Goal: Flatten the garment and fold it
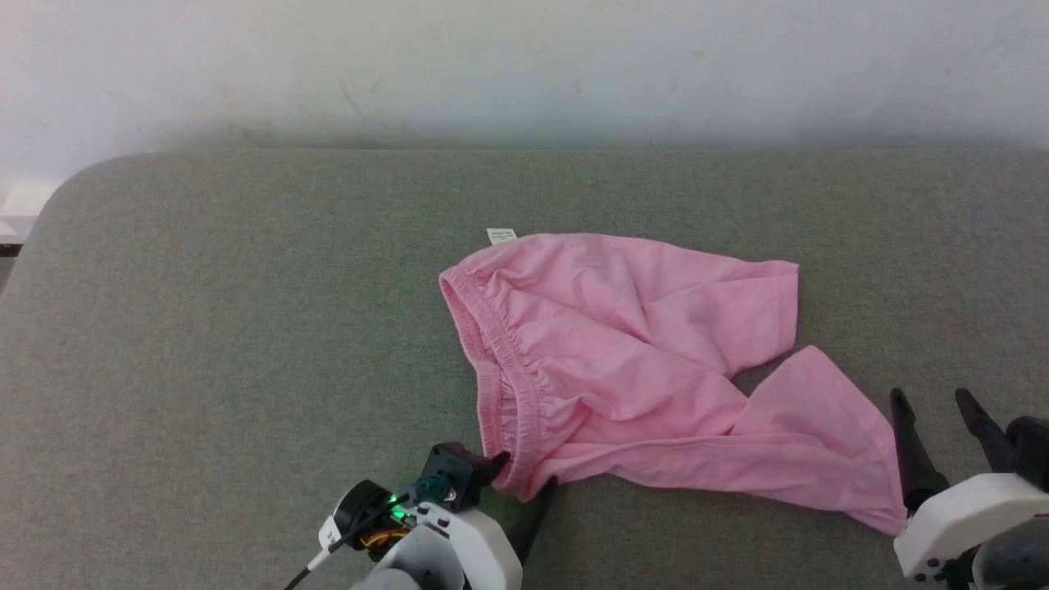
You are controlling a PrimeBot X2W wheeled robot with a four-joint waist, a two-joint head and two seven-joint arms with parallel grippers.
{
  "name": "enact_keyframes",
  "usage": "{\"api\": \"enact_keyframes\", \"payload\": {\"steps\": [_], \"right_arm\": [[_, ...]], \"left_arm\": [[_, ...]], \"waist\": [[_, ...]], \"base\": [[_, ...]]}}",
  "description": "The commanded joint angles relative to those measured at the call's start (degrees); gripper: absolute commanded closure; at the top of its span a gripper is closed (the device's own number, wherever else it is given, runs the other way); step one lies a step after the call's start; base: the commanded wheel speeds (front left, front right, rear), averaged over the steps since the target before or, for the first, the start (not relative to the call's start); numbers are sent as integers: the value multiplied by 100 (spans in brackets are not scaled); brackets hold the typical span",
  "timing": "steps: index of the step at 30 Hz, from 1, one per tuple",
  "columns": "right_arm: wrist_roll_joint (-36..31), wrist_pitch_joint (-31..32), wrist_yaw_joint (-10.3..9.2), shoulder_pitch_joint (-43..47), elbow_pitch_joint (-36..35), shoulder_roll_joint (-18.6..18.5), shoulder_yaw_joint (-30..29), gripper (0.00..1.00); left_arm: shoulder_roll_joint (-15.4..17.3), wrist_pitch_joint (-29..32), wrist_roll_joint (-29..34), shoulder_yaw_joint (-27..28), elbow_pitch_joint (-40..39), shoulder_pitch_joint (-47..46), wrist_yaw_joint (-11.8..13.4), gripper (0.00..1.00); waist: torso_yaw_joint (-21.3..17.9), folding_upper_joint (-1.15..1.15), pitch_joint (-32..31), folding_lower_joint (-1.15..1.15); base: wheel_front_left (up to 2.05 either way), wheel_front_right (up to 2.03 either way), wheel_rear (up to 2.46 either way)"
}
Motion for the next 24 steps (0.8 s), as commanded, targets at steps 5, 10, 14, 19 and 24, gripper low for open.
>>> {"api": "enact_keyframes", "payload": {"steps": [5,10,14,19,24], "right_arm": [[-20,-34,-5,-98,89,32,-36,0],[-41,69,-5,-17,227,11,-76,0],[-75,237,-5,108,352,-4,-60,0],[-99,700,-5,338,490,7,31,0],[-2,1203,-5,559,489,1,214,0]], "left_arm": [[21,-67,-304,1,108,-173,-38,100],[89,-376,-490,183,-41,-105,-4,100],[196,-667,-623,444,-298,158,172,100],[321,-924,-835,837,-548,623,482,100],[362,-719,-1036,962,-464,1102,688,100]], "waist": [[-23,0,59,-1],[127,0,-56,-1],[293,0,-234,-1],[490,0,-472,-1],[661,0,-641,-1]], "base": [[0,0,0],[0,0,0],[0,0,0],[0,0,0],[0,0,0]]}}
